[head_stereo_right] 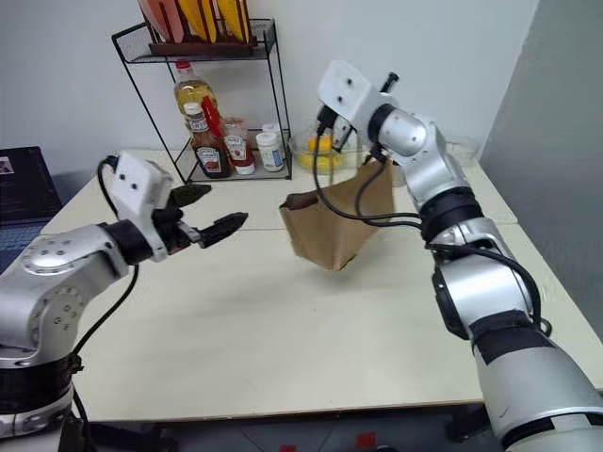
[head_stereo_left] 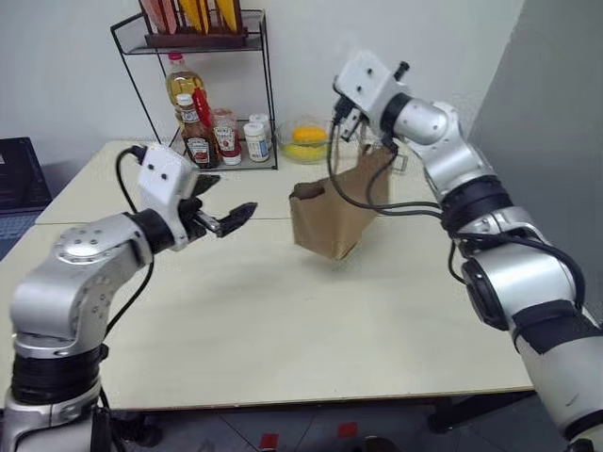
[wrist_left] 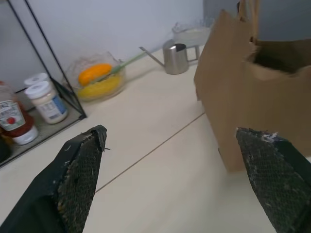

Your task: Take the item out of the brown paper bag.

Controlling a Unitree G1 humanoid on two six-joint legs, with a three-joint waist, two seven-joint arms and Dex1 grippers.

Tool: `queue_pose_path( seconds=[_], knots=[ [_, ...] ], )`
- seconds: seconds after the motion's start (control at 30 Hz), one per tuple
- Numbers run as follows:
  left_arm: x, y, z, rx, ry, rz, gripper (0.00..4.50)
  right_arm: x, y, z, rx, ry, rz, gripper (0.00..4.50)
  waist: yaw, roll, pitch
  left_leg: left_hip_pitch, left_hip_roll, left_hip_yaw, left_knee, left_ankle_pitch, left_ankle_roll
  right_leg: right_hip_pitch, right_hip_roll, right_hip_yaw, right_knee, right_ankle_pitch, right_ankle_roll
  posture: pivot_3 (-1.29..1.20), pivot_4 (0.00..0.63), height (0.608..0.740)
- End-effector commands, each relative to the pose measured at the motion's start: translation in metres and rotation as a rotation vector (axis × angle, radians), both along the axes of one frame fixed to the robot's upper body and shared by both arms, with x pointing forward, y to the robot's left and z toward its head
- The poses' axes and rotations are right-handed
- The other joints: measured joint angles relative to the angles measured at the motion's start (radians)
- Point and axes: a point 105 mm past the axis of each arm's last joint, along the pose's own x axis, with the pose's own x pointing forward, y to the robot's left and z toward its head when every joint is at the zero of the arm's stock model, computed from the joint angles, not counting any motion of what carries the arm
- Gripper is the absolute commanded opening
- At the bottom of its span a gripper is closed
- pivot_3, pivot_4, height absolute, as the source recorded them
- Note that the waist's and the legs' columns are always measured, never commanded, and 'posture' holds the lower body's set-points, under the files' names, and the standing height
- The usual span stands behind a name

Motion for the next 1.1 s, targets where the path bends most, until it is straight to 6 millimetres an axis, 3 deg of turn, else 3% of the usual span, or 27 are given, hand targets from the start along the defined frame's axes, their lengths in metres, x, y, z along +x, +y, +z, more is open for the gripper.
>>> queue_pose_path(
  seconds=[0.03,0.27,0.6,0.73,0.93,1.1],
  knots=[
    [-0.012,0.015,0.015,0.036,-0.050,0.030,4.50,-0.011,0.014,0.027,0.085,-0.061,0.041,0.05,0.000,0.000,0.000,0.000,0.000,0.000,0.001,0.000,0.000,0.000,0.000,0.000,0.000,0.000,0.000,0.00,0.150,0.740],
    [-0.025,0.024,0.021,0.055,-0.034,0.023,4.50,-0.018,0.050,0.010,0.048,-0.037,0.102,0.05,-0.002,0.000,0.000,0.000,0.000,-0.001,0.001,0.000,0.000,0.000,0.000,-0.001,0.003,0.000,0.000,0.00,0.150,0.740],
    [-0.027,0.026,0.020,0.061,-0.027,0.020,4.50,-0.022,0.059,0.003,-0.257,-0.126,0.076,0.05,-0.007,0.000,0.000,0.000,0.000,-0.001,0.001,0.000,0.000,-0.001,0.001,-0.001,0.003,0.000,0.000,0.00,0.150,0.740],
    [-0.027,0.023,0.019,0.054,-0.031,0.016,4.50,-0.018,0.061,0.001,-0.235,-0.113,0.056,0.05,-0.009,0.000,0.000,0.000,0.001,-0.001,0.001,0.000,0.000,-0.001,0.001,0.000,0.004,0.000,0.000,0.00,0.150,0.740],
    [-0.027,0.023,0.018,0.050,-0.034,0.017,4.50,-0.022,0.065,0.022,-0.135,-0.118,0.041,0.05,-0.009,0.000,0.000,0.000,0.001,-0.001,0.001,0.000,0.000,-0.002,0.001,0.000,0.004,0.000,0.000,0.00,0.150,0.740],
    [-0.028,0.023,0.018,0.051,-0.038,0.015,4.50,-0.022,0.070,0.022,-0.085,-0.093,0.050,0.05,-0.009,0.000,0.000,0.000,0.001,-0.001,0.001,0.000,0.000,-0.002,0.001,0.000,0.004,0.000,0.000,0.00,0.150,0.740]
  ],
)
